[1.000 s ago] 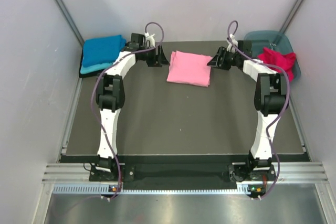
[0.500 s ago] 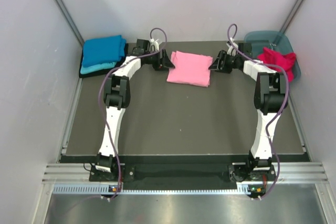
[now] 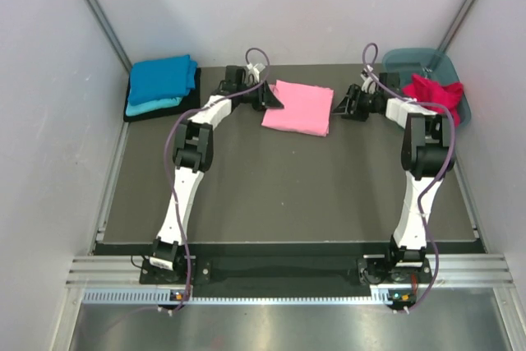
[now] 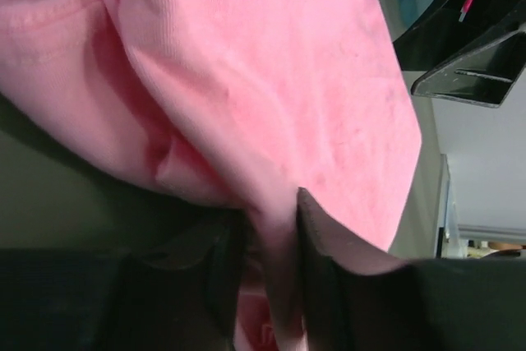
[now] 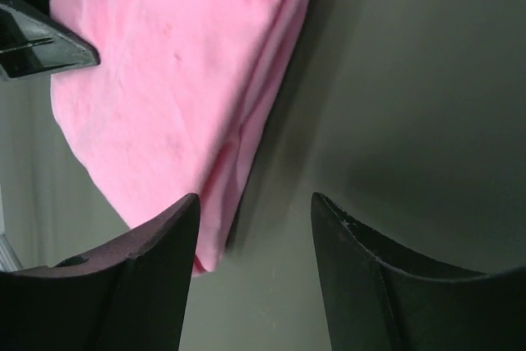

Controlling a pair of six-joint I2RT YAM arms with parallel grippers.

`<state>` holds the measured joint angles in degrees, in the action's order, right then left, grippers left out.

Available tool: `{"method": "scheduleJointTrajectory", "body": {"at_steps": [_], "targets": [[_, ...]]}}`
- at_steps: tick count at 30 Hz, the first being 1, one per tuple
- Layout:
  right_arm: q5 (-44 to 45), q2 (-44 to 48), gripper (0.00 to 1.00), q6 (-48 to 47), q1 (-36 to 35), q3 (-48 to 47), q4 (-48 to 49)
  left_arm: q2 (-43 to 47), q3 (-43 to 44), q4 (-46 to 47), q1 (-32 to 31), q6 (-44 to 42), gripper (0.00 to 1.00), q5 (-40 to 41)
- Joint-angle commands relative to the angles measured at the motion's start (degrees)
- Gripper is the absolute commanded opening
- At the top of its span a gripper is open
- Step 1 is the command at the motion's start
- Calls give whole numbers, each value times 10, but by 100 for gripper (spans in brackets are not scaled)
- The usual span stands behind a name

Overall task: Fold and stack the t-shirts
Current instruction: Fold the tshirt, then neatly place the folded tshirt to the corner

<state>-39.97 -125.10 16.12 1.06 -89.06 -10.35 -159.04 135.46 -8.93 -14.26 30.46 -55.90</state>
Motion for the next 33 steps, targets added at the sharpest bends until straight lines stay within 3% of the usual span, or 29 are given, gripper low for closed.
{"method": "scheduleJointTrajectory", "body": {"at_steps": [1, 2, 7, 10, 16, 22, 27, 33], "targets": [[-8, 50, 56, -3, 4, 12, 16, -10, -7, 25, -14, 9, 32, -13], [-9, 53, 56, -3, 4, 13, 16, -7, -8, 24, -14, 7, 21, -11], [-6, 64, 56, -21, 4, 8, 1, 33, -8, -20, -11, -41, 8, 31], [-1, 72, 56, -59, 5, 3, -20, 89, -4, -102, -2, -119, 3, 72], [6, 86, 55, -90, 16, 9, -35, 209, -27, -243, 51, -251, 0, 143], [-1, 65, 54, -79, 26, 4, -31, 244, 6, -364, 112, -396, 0, 264], [-6, 46, 54, -50, 27, -3, -8, 240, 74, -372, 124, -497, 0, 379], [-11, 34, 54, -29, 27, -3, 9, 233, 122, -345, 125, -576, 0, 464]]}}
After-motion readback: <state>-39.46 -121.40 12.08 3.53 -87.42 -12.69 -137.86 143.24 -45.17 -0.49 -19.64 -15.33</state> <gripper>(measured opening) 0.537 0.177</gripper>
